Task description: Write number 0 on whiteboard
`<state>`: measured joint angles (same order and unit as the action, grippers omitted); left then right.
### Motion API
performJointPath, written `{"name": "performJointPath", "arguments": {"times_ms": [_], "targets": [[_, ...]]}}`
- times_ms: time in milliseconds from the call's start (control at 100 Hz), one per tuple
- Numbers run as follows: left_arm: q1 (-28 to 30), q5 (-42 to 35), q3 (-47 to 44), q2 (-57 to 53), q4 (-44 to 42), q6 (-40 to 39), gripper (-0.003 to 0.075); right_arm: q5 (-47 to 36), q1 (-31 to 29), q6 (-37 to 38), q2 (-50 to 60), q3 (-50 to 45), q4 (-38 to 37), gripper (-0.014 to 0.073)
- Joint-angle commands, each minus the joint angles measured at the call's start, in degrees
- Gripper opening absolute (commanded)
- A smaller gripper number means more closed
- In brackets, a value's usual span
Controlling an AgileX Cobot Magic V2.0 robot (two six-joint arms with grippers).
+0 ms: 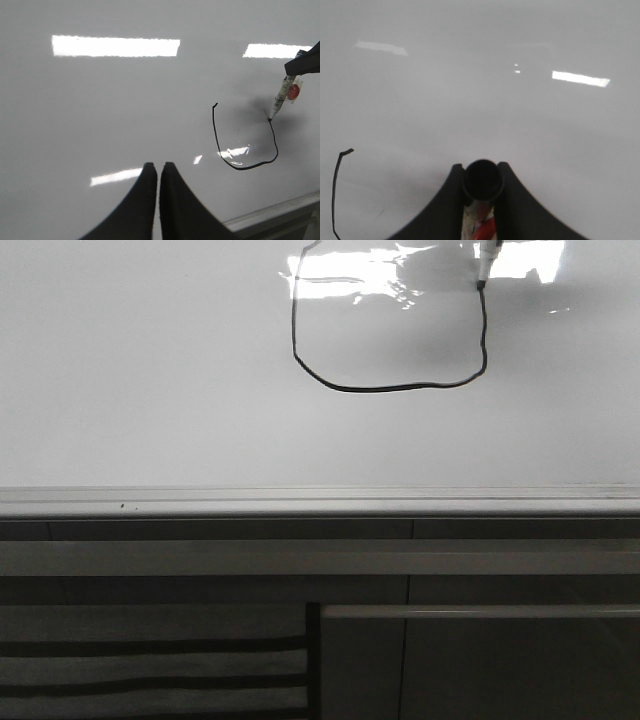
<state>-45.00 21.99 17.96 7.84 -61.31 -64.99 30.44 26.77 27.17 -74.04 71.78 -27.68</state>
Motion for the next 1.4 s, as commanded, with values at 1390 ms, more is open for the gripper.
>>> {"name": "performJointPath", "arguments": {"times_ms": [1390], "targets": [[0.12, -5.18, 1.61, 0.76, -1.44, -0.53, -0.0020, -7.77, 8.48, -0.16, -14.35, 19.59, -6.15, -0.0047]]}}
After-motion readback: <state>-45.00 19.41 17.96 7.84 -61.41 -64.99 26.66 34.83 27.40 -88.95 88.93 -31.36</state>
